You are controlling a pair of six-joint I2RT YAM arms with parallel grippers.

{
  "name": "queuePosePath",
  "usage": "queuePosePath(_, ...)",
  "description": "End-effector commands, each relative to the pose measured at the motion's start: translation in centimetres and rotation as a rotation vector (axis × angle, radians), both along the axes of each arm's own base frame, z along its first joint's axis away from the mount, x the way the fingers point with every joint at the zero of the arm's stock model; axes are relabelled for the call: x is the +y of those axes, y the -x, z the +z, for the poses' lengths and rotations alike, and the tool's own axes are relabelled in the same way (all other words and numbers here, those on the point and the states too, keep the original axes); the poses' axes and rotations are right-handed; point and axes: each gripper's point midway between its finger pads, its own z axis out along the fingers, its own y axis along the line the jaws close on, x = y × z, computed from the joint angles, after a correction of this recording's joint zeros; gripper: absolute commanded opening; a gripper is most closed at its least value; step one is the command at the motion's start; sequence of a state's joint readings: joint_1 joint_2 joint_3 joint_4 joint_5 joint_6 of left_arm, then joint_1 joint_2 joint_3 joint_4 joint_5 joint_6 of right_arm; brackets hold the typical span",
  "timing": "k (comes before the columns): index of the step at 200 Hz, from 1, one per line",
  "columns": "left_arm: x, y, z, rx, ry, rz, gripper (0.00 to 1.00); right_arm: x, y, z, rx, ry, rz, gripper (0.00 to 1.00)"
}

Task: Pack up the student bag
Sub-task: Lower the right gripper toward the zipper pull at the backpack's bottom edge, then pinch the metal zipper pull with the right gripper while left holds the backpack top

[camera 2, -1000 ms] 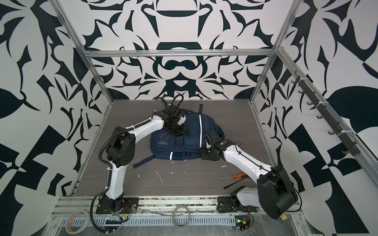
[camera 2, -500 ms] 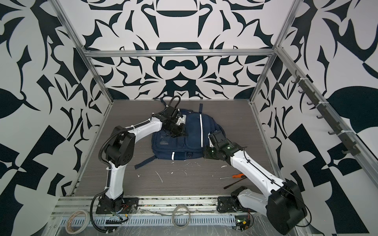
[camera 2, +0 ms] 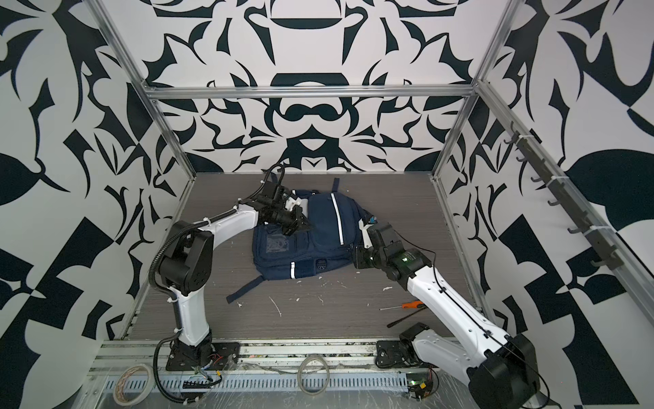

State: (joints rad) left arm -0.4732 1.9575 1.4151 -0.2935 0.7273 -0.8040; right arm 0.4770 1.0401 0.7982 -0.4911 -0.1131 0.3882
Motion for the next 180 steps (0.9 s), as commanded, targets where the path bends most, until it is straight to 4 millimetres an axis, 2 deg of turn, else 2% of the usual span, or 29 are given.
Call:
queuePosePath(1,-1.0,-0.1,7.1,-0.121,0.141,-0.049,0.0,0.9,-1.6,0.7,-0.044,-0.007,0.031,0.41)
queuePosePath(22,-1.1,-0.2,7.4,-0.123,0.146,-0.044,0.0,1.1,-2.9,-1.2,-0.035,0.008,0.02,0.41)
queuePosePath(68,-0.8,0.3,7.0,-0.11,0.147,-0.039,0.0,1.0,-4.9,-2.9,-0.045,-0.02,-0.035,0.41)
queuePosePath(128,-0.8,0.5,7.2,-0.113,0.157,-0.035,0.0,2.3,-5.3,-6.1,0.028,-0.036,0.037,0.33)
queuePosePath(139,-0.8,0.5,7.3,-0.115,0.158,-0.036,0.0,2.4,-5.3,-6.5,0.037,-0.035,0.042,0.28)
queuePosePath(172,-0.7,0.6,7.2,-0.114,0.154,-0.034,0.0,2.1,-4.9,-6.7,0.044,-0.016,0.046,0.01)
queuePosePath(180,-0.7,0.6,7.3,-0.119,0.153,-0.036,0.0,1.9,-4.8,-6.6,0.044,-0.005,0.045,0.0)
